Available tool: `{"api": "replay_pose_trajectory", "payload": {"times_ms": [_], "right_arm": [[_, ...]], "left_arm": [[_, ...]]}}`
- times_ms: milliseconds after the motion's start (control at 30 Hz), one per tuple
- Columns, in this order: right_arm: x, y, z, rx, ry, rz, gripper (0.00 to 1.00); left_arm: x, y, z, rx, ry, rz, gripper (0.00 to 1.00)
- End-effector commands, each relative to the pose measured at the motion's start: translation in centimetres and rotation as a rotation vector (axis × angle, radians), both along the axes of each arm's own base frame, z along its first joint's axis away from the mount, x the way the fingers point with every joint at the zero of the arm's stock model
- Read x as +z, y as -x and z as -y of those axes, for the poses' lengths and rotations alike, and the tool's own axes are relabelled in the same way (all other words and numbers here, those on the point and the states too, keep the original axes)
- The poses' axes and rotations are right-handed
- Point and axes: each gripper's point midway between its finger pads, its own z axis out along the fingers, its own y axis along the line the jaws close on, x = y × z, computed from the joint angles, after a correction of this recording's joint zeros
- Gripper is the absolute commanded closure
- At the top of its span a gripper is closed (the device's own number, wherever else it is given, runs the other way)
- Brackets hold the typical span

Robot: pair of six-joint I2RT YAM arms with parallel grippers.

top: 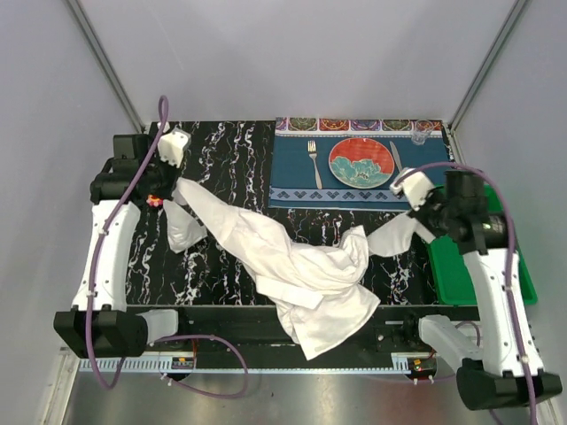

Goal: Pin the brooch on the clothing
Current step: Place the clothes at the center of the board.

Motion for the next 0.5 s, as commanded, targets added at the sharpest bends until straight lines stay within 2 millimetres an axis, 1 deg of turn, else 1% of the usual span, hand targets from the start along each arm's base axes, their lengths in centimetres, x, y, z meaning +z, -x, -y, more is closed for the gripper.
{"api": "replay_pose_trajectory", "payload": {"times_ms": [0,33,67,100,133,167,200,233,300,333,367,400,433,467], "right_arm": [[4.3,2.5,3.2,-0.114,0.040,0.077,1.00],[5.1,2.7,4.8,-0.185,0.059,0.108,1.00],[6.1,2.8,5.5,-0.218,0.063,0.150,1.00],[6.5,3.1,6.5,-0.262,0.088,0.168,1.00],[7.0,3.5,7.9,-0.331,0.122,0.184,1.00],[7.4,3.8,8.7,-0.362,0.144,0.209,1.00],[7.6,4.0,9.3,-0.388,0.168,0.217,1.00],[7.9,4.5,10.5,-0.438,0.217,0.224,1.00],[8.1,5.4,12.2,-0.487,0.301,0.215,1.00],[8.3,5.7,12.7,-0.483,0.337,0.211,1.00],[8.2,6.2,13.2,-0.491,0.363,0.199,1.00],[8.4,6.5,13.5,-0.499,0.389,0.197,1.00],[8.3,6.7,13.8,-0.485,0.416,0.176,1.00],[7.9,6.7,13.8,-0.476,0.422,0.150,1.00]], "left_arm": [[5.1,1.8,-1.2,0.046,-0.001,0.120,1.00],[5.4,2.1,-2.4,0.085,-0.010,0.127,1.00],[6.0,2.7,-3.4,0.123,-0.029,0.142,1.00],[6.0,3.4,-4.3,0.147,-0.049,0.135,1.00],[6.1,3.9,-5.9,0.197,-0.063,0.131,1.00],[6.2,4.5,-6.6,0.213,-0.071,0.132,1.00],[5.9,5.4,-7.2,0.217,-0.086,0.107,1.00],[5.5,6.2,-8.6,0.259,-0.093,0.090,1.00],[4.7,7.4,-9.4,0.254,-0.120,0.046,1.00],[3.9,8.1,-9.8,0.258,-0.126,0.019,1.00],[3.5,8.7,-9.3,0.223,-0.124,0.006,1.00],[2.6,9.6,-8.8,0.158,-0.143,-0.035,1.00],[1.2,10.4,-8.1,0.113,-0.136,-0.079,1.00],[0.5,11.2,-7.5,0.074,-0.138,-0.098,1.00]]}}
